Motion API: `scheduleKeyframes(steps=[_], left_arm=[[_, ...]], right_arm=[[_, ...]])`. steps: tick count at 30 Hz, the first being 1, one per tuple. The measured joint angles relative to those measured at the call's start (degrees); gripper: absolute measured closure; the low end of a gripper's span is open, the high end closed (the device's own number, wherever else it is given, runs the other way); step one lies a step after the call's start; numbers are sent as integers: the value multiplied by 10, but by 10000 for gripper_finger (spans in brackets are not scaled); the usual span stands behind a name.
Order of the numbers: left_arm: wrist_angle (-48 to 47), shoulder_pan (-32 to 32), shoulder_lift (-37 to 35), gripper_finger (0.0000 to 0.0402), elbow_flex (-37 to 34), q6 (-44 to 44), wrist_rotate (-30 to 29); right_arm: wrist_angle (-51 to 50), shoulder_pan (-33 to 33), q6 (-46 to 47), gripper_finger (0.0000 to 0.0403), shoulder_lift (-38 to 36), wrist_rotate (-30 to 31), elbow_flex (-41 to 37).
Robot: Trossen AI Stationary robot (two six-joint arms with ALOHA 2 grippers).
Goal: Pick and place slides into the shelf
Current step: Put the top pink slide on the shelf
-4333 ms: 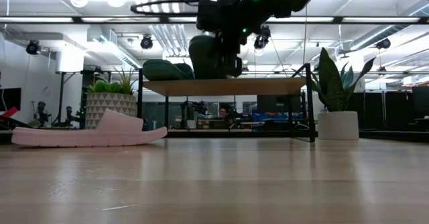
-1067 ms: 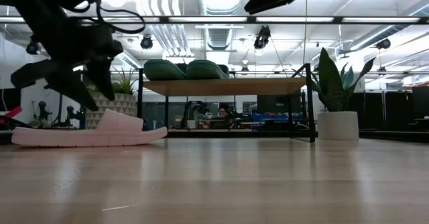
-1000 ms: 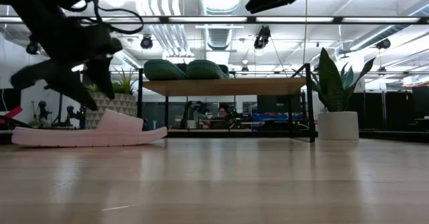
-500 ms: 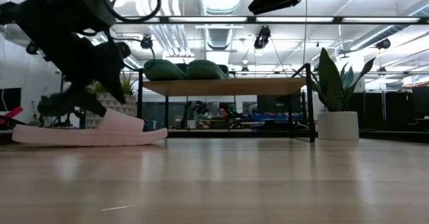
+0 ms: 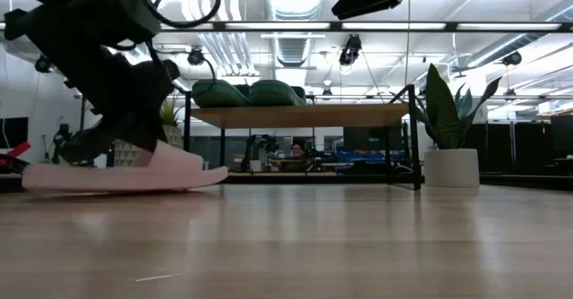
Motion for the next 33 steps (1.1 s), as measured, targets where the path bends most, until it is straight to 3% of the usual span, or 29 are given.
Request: scheduleKeyframes(steps=[8,15,19,24,33], left_arm=[[20,-4,-91,399,3,17,28],[142,-23,-193,400,1,149,80],[226,-31,-234,401,-3,230,156],[307,-33,-247,401,-4,321,230],[387,-33,-204,401,-4,396,240]], right_arm=[[-2,2,10,145,-3,-12,0],[47,33,-128,145,-18,-186,0],[57,64,-241,145,-18,-210,-1],[88,82,-313,145,-8,-210,-1],[120,81,-343,145,28,-240,1]])
